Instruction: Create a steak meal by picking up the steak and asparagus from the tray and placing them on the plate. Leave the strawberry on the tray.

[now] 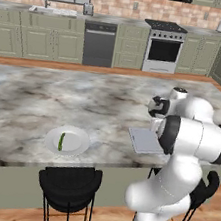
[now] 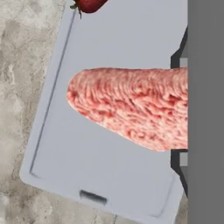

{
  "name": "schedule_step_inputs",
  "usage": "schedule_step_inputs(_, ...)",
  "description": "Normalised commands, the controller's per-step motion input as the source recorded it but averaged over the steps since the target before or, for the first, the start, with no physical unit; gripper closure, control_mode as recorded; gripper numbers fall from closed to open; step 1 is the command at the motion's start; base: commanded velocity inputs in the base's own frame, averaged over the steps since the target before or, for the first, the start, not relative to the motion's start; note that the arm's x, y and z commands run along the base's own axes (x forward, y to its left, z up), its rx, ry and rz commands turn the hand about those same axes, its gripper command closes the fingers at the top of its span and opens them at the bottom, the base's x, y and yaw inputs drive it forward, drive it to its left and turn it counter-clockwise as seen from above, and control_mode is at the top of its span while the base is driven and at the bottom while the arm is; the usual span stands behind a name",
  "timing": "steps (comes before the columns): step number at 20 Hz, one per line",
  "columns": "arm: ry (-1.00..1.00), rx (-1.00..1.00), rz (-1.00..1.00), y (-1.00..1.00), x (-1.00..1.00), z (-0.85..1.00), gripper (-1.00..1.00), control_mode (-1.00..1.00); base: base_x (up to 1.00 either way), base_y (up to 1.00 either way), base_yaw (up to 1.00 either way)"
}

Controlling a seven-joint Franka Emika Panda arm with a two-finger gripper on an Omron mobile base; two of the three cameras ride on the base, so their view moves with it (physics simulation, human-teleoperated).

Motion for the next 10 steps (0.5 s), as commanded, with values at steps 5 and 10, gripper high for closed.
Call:
schedule_step_inputs(5, 0.05, 0.01, 0.00, 0.73, -0.22, 0.50, 1.00, -1.00, 0.00, 0.00, 0.00)
schedule_step_inputs(10, 0.02, 0.03, -0.04, 0.87, -0.13, 0.18, 1.00, -1.00, 0.00, 0.00, 0.00)
